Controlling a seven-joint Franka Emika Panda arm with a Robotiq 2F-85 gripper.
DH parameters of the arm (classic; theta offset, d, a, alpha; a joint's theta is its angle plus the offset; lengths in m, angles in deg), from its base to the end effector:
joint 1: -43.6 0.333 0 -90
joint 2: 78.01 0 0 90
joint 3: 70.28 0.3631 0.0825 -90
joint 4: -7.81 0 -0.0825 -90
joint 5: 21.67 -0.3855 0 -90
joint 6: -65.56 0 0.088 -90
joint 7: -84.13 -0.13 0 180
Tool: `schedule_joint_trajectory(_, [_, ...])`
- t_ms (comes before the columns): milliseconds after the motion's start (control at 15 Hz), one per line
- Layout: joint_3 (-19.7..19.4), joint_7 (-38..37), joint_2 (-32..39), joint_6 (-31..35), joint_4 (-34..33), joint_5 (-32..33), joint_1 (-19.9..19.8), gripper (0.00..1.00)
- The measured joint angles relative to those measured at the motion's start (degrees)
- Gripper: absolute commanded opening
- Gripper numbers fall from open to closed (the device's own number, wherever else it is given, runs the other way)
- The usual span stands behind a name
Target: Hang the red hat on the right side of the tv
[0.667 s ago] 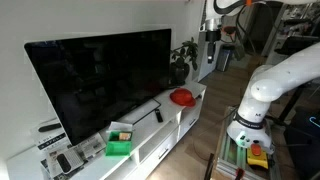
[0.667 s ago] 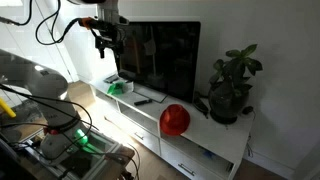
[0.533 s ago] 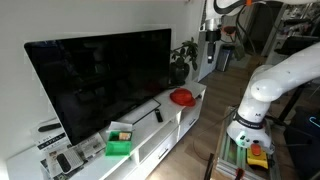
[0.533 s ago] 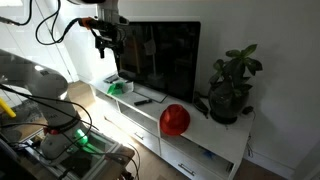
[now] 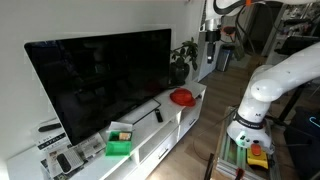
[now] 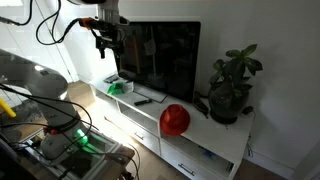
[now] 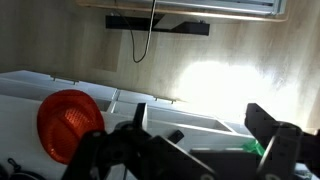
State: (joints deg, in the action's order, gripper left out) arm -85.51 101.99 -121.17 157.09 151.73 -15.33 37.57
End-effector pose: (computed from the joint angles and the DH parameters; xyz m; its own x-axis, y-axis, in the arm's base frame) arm 0.2491 -0.1265 0.5113 0.9884 0.0479 -0.1441 0.0302 -0.9920 -0.1223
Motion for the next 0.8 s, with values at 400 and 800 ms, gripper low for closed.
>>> schedule_joint_trajectory(400, [-4.2,-3.7,16.1,22.0,-0.5,0.8,-2.0,1.0])
schedule_joint_trajectory(800, [-3.8,-8.5,38.5,34.2,-6.2,0.9,0.0,1.0])
